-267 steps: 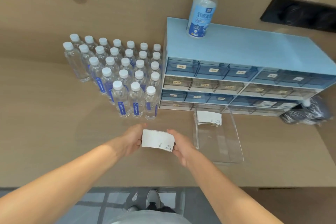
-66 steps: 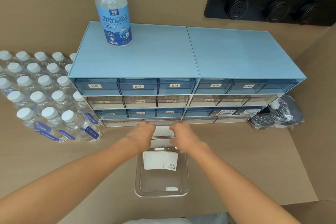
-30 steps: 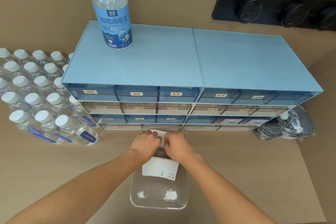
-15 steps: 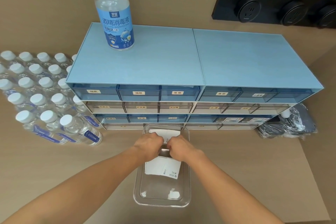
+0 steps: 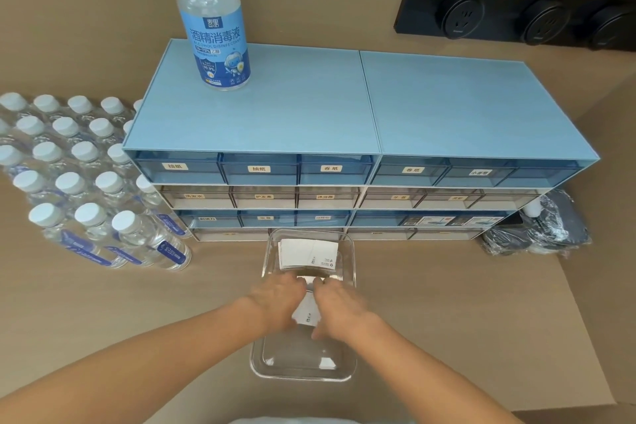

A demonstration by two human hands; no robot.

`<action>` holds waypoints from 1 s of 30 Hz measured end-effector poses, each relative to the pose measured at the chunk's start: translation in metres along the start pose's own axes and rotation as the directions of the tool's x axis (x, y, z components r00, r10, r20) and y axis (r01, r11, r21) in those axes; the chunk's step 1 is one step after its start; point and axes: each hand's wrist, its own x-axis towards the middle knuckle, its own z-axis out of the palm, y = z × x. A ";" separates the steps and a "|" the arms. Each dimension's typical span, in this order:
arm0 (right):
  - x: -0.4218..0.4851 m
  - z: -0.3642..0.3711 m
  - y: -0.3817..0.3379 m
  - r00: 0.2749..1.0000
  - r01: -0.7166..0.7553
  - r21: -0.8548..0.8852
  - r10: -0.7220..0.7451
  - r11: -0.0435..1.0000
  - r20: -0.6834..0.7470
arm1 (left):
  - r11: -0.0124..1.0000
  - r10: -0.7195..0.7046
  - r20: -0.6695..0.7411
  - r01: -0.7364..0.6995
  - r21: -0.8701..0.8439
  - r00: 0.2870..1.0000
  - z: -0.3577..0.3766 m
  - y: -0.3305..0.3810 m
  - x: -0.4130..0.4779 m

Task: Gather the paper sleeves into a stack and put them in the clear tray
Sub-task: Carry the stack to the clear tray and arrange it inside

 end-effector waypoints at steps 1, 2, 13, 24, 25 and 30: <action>0.001 0.008 -0.005 1.000 -0.021 -0.056 0.020 0.998 -0.023 | 0.998 -0.010 0.011 0.009 0.064 1.000 0.004 0.005 0.001; 0.003 0.016 -0.009 0.998 -0.042 -0.098 0.037 0.994 -0.056 | 0.993 -0.027 0.020 0.025 0.113 0.999 0.008 0.009 0.003; 0.009 0.020 -0.007 0.992 -0.054 -0.075 0.046 0.996 -0.114 | 0.984 -0.155 -0.017 0.156 0.089 0.988 0.020 0.015 0.008; 0.014 0.030 -0.004 0.990 -0.029 -0.090 0.016 0.996 -0.142 | 0.972 -0.180 -0.038 0.184 0.143 0.983 0.024 0.018 0.013; 0.015 0.032 -0.003 0.989 -0.022 -0.095 0.008 0.995 -0.144 | 0.970 -0.176 -0.041 0.180 0.161 0.984 0.027 0.018 0.015; 0.017 0.035 -0.006 0.982 -0.044 -0.106 0.023 0.993 -0.188 | 0.944 -0.145 -0.069 0.159 0.289 0.987 0.033 0.018 0.018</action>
